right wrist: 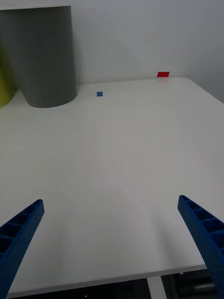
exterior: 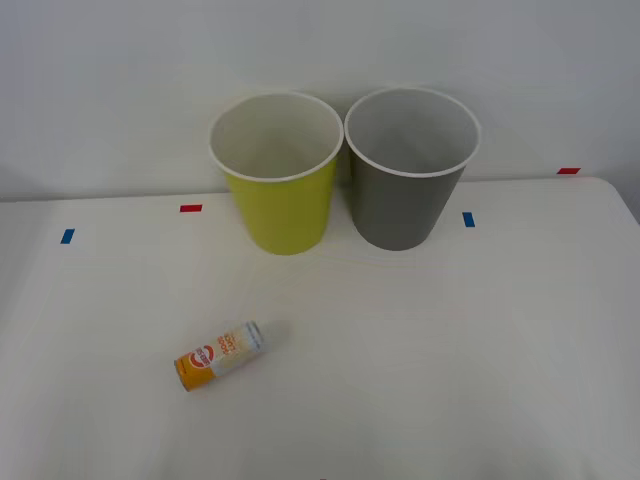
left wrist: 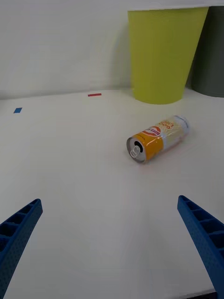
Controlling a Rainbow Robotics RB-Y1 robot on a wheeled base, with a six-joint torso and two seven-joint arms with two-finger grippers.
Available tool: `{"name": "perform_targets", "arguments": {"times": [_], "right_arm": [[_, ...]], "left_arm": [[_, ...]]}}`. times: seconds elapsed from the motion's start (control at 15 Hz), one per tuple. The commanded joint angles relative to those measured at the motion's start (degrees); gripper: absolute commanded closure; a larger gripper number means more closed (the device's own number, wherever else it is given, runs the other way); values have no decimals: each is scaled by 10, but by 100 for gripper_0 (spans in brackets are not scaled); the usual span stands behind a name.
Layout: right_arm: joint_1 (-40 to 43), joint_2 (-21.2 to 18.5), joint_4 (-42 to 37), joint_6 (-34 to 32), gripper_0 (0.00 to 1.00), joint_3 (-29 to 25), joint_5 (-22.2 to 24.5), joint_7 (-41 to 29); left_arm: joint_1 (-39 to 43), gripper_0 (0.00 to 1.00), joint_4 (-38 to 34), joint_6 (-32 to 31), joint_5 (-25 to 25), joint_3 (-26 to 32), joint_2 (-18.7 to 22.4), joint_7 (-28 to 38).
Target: Put cans in the gray bin and PET bottles in the light green bin.
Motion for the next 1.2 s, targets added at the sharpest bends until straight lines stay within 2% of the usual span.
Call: {"name": "perform_targets", "arguments": {"times": [0.07, 0.27, 0.47, 0.73, 1.2], "right_arm": [[0, 0, 0, 0, 0, 0, 0, 0], [0, 0, 0, 0, 0, 0, 0, 0], [0, 0, 0, 0, 0, 0, 0, 0], [0, 0, 0, 0, 0, 0, 0, 0], [0, 0, 0, 0, 0, 0, 0, 0]], "left_arm": [[-24, 0, 1, 17, 3, 0, 39, 0], [-64, 0, 0, 60, 27, -7, 99, -2], [-95, 0, -4, 94, 31, -18, 154, -5], [-132, 0, -17, 133, 29, -36, 199, -7], [-170, 0, -103, 271, 6, -51, 264, 3]]}}
